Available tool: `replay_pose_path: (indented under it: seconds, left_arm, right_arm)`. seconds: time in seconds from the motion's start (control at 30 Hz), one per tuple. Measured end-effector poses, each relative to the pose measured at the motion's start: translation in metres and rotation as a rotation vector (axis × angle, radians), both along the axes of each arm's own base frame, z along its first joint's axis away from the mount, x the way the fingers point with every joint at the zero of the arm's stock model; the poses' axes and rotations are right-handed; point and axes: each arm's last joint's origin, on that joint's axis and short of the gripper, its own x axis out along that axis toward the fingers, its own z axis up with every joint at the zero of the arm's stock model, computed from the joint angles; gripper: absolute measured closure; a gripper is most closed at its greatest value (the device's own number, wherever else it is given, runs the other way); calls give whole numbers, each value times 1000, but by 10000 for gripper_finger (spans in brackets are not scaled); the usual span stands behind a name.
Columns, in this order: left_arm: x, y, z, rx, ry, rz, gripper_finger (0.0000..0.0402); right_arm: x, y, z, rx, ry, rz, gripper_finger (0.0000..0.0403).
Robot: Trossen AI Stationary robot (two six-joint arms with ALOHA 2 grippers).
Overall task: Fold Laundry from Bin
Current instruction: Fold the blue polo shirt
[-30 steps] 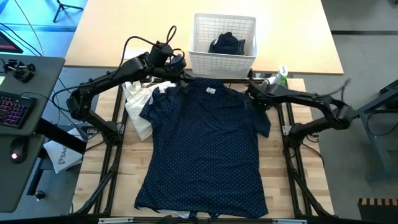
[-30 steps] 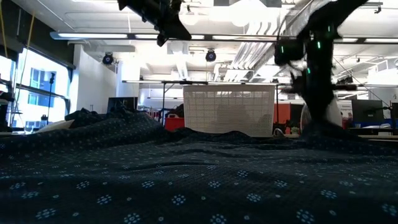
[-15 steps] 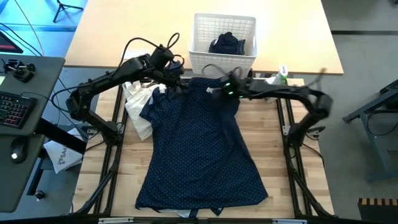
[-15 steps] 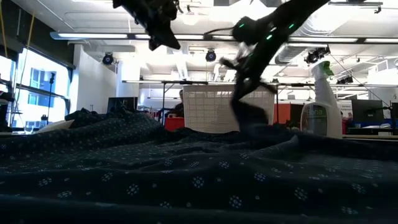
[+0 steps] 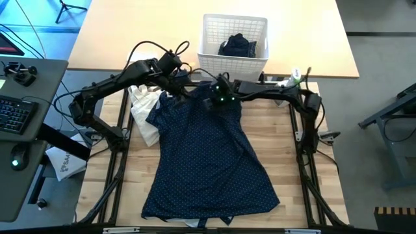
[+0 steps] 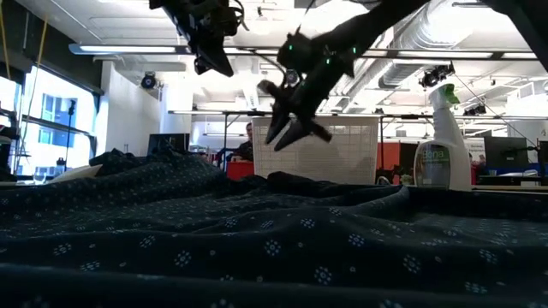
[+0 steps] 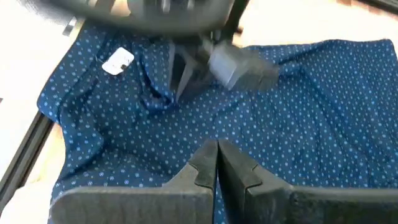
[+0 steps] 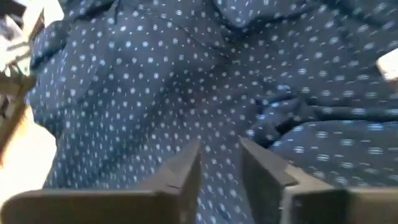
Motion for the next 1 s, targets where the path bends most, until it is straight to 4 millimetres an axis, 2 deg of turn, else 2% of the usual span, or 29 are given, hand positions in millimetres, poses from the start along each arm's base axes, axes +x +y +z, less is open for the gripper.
replay_pose_path:
  seconds: [0.17, 0.23, 0.3, 0.37, 0.47, 0.57, 0.7, 0.83, 0.93, 1.0]
  left_arm:
    - [-3, 2, -1, -5, 20, 1, 401]
    - [-6, 4, -2, -10, 28, 12, 401]
    - [-8, 7, -2, -15, 34, 24, 401]
    - [-9, 9, -2, -16, 34, 34, 401]
    - [-11, 12, -2, -16, 31, 47, 401]
    - [-11, 12, -2, -9, 28, 41, 401]
    - [-9, 13, -1, 2, 10, 41, 401]
    - [-9, 13, 0, 6, 4, 42, 401]
    - [-9, 13, 0, 5, 4, 42, 401]
    - [-9, 13, 0, 6, 4, 42, 401]
  right_arm:
    - [-20, 2, 38, -72, 78, 30, 230]
    - [-35, 7, 39, -80, 159, 7, 216]
    - [-53, 10, 29, -72, 274, -43, 211]
    - [-70, 11, 11, -17, 363, -111, 212]
    - [-90, 6, -19, 74, 403, -233, 219]
    - [-100, 3, -44, 118, 368, -327, 226]
    - [-104, 2, -66, 157, 239, -405, 242]
    - [-110, 3, -76, 188, 215, -458, 286]
    - [-110, 7, -72, 186, 234, -432, 346]
    - [-108, 11, -60, 174, 242, -401, 386]
